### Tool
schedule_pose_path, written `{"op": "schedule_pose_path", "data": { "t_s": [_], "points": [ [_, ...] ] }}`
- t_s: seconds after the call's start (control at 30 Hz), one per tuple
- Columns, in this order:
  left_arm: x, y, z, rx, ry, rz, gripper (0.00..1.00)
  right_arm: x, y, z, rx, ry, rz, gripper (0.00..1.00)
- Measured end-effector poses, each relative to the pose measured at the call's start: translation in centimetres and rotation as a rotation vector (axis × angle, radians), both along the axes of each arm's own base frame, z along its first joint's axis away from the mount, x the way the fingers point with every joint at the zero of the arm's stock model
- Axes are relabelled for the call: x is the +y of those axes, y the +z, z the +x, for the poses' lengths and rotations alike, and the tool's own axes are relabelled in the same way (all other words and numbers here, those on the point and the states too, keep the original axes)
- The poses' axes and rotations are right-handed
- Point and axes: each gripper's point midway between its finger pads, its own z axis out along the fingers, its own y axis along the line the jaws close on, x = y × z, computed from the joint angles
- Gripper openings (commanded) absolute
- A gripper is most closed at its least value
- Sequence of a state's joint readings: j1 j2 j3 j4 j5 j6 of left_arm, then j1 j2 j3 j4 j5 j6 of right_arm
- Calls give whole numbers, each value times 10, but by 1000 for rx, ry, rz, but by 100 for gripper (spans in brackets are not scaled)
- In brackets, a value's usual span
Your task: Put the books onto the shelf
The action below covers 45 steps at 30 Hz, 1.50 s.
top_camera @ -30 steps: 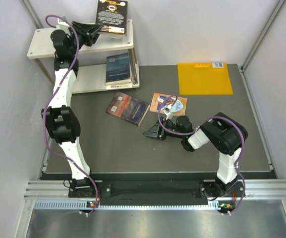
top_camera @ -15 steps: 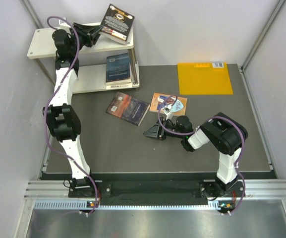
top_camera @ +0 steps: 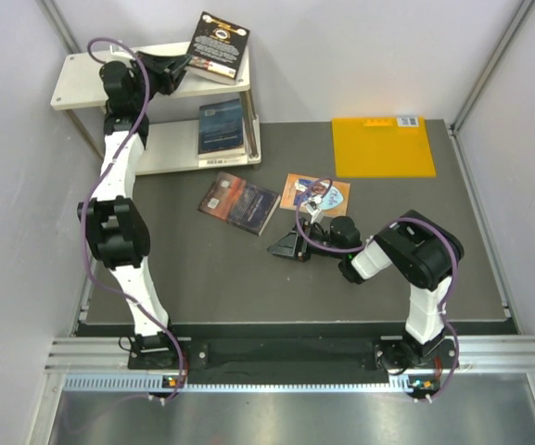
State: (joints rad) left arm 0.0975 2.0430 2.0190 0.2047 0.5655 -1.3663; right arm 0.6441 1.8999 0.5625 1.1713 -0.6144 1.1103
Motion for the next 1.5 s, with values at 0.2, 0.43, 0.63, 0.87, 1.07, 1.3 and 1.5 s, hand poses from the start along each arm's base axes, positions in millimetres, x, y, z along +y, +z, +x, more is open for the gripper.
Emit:
{"op": "schedule_pose_path", "data": {
  "t_s": [0.2, 0.43, 0.63, 0.87, 1.07, 1.3, 1.5],
  "points": [
    [9, -11, -10, 26, 76, 16, 0, 0, 2, 0, -9, 0, 7, 62],
    [15, 9, -26, -22, 137, 53, 0, -2, -1, -2, -1, 1, 3, 62],
    [18, 8, -25, -21, 157, 61, 0, -1, 0, -3, 3, 3, 6, 62],
    [15, 8, -24, -21, 164, 57, 1, -1, 0, -3, 4, 3, 7, 62],
    [9, 2, -19, -12, 157, 57, 26, -1, 0, -3, 5, 4, 7, 62],
    [6, -4, -15, -9, 156, 79, 81, -1, 0, -4, 6, 7, 8, 63],
    [5, 8, -17, -46, 157, 97, 99, -1, 2, -3, 3, 7, 13, 63]
  ]
}}
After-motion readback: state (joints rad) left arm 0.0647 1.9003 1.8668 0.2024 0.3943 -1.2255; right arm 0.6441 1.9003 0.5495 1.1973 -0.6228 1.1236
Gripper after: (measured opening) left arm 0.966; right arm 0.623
